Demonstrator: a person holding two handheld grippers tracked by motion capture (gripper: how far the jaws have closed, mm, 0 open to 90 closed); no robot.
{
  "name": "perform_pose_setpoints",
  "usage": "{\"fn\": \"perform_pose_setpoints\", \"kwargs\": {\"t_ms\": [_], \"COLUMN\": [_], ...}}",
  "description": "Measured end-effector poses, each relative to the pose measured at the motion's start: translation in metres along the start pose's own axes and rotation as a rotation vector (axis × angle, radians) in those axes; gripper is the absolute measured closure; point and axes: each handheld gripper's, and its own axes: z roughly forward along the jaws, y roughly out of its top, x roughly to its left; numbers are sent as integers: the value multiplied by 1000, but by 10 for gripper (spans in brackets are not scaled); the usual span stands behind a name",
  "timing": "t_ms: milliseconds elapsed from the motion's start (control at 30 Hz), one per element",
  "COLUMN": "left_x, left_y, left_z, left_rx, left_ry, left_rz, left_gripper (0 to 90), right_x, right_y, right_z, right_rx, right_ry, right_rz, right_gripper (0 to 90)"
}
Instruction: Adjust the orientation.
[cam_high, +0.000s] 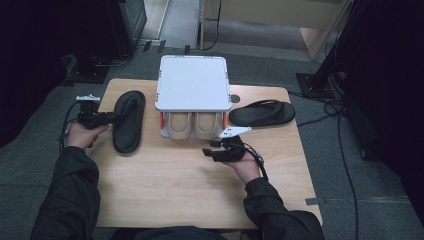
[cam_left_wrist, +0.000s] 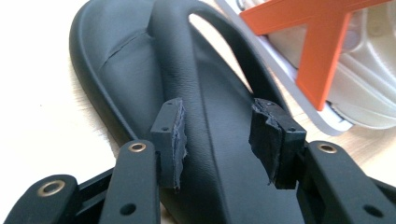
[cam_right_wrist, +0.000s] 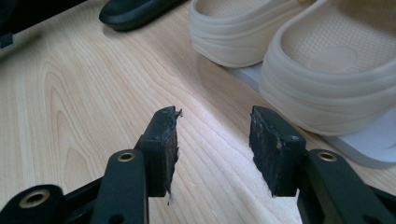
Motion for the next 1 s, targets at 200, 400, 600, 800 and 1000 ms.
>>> {"fn": "perform_pose_setpoints", "kwargs": {"t_ms": [200,400,600,800,1000], "left_x": [8,11,17,17,18], "left_y": [1,2,-1,-2,-2], "left_z": [6,16,19,22,21], "left_rx": [-12,24,17,33,32], "left_ry": [-7,-4,-22,-26,-32], "left_rz": [-24,-21,-51,-57,-69], "left_gripper": [550,553,613,638,646], "right_x": [0,0,0,0,0], "right_y": [-4,-7,-8,-8,-8], "right_z": [-5,-6,-7,-7,-7], "right_rx": [-9,-3,-3,-2,-11], "right_ry": [-16,-24,-30,-28,-19], "right_rz": [8,13,13,10,23], "right_gripper": [522,522,522,522,522]}}
